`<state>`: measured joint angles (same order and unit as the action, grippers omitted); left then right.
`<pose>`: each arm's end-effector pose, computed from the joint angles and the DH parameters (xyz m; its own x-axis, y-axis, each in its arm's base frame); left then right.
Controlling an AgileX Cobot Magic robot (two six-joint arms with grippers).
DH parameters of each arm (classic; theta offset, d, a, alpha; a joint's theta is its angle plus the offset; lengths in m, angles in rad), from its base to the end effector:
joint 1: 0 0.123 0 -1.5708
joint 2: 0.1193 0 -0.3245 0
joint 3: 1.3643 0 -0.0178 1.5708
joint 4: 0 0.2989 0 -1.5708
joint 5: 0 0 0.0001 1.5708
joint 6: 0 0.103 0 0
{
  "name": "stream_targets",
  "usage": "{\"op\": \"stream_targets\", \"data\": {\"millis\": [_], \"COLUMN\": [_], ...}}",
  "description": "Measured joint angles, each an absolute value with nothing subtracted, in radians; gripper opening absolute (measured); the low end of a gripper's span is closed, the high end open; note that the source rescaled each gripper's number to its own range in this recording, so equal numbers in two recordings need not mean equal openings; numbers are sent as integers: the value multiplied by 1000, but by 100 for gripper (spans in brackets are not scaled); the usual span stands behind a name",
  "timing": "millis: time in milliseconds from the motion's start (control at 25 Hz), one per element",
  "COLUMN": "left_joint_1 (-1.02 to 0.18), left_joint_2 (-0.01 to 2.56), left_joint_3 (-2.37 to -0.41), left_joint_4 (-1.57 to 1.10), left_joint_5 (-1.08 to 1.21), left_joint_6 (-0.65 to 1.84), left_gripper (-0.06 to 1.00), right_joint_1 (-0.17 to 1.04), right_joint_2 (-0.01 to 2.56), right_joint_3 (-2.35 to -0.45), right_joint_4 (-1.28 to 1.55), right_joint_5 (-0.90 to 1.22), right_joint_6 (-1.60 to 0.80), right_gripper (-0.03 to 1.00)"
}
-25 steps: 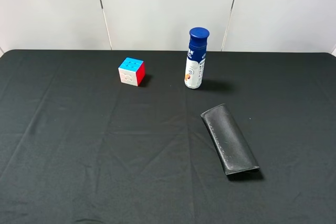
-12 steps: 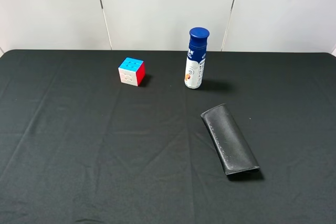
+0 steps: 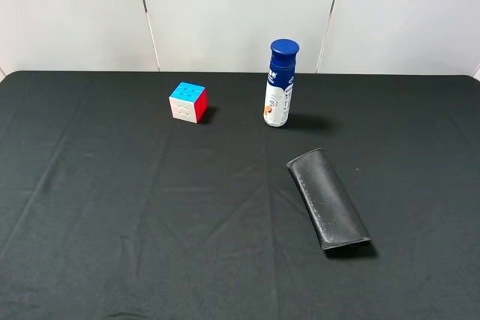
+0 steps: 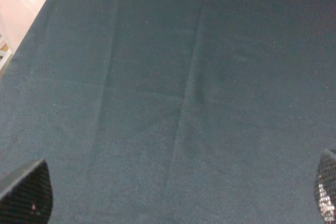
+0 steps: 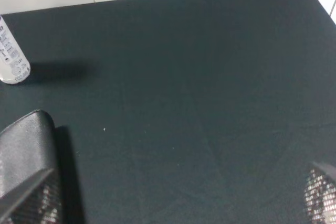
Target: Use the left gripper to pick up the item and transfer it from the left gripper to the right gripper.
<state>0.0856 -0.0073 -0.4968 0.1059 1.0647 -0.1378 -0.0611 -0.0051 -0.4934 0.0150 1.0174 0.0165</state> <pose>0.0063 0.0101 0.2940 -0.4360 -0.1236 -0.8914 -0.2056 0.9780 -0.0350 0.0104 0.0007 0.2969 -0.4163 0.0499 -0.9079 0.0597 0.9978 0.0275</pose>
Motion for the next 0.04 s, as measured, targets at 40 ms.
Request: {"op": "stream_targets", "data": {"millis": [40], "left_joint_1": [86], "left_joint_2": [-7], "left_joint_3": [-497], "left_joint_4": [106], "left_joint_5": [1065], "left_joint_6": [-138], "left_gripper": [100], "right_joint_1": [-61], "right_joint_2": [-5], "right_joint_3": [-493], "right_joint_4": [15], "right_joint_5": [1017], "right_joint_6": [17], "right_gripper": [100]}}
